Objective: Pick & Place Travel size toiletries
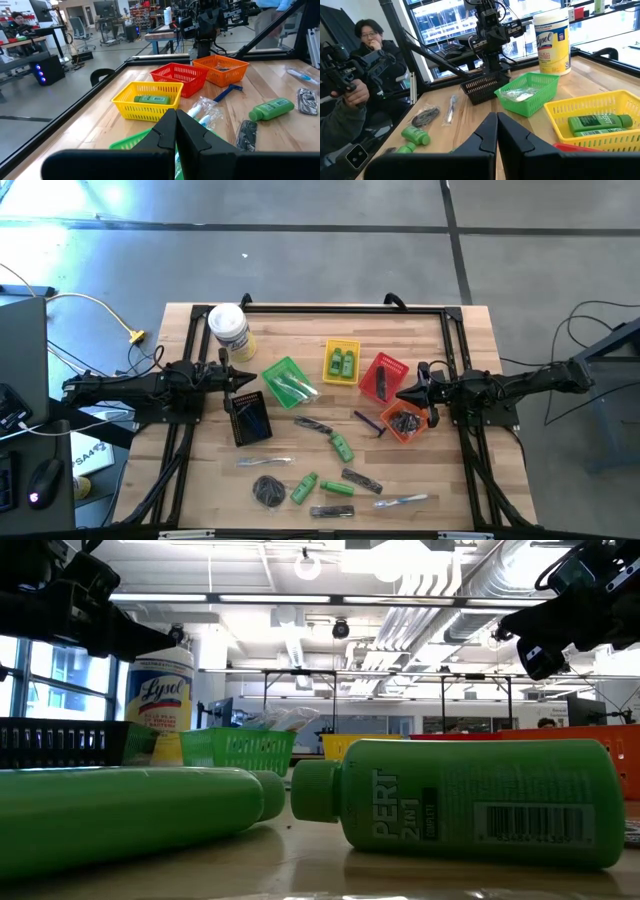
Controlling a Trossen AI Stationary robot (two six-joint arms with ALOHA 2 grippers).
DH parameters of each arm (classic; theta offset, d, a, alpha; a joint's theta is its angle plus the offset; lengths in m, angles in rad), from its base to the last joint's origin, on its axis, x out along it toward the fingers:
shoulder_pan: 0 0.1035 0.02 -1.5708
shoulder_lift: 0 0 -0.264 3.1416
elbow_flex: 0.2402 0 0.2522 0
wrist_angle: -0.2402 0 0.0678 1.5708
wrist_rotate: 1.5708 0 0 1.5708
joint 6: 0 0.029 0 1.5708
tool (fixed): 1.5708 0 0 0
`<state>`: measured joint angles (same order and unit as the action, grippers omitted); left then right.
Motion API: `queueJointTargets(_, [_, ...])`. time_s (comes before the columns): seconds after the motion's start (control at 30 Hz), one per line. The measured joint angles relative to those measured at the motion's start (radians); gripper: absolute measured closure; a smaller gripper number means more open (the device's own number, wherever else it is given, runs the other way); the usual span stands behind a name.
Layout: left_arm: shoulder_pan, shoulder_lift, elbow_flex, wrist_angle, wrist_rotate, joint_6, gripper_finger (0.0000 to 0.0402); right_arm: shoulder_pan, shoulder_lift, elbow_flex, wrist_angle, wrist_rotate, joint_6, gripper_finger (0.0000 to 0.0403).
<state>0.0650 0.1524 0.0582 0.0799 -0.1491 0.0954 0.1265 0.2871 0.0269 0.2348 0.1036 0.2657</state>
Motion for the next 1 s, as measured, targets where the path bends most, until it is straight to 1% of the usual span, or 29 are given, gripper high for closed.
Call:
queueJointTargets(0.27, [0.0, 0.0, 0.0, 0.006, 0.0, -0.018, 0.0402, 0.0, 0.0, 0.0, 0.0, 0.001, -0.008, 0.0398])
queueJointTargets(0.43, [0.0, 0.001, 0.0, 0.075, -0.004, -0.021, 0.0402, 0.0, 0.0, 0.0, 0.0, 0.002, -0.03, 0.0398])
queueJointTargets(0.57, [0.0, 0.0, 0.0, 0.154, -0.002, 0.009, 0.0402, 0.0, 0.0, 0.0, 0.0, 0.002, -0.03, 0.0398])
queueJointTargets(1.0, [0.0, 0.0, 0.0, 0.154, 0.003, 0.006, 0.0402, 0.0, 0.059, 0.0, 0.0, 0.002, -0.024, 0.0398])
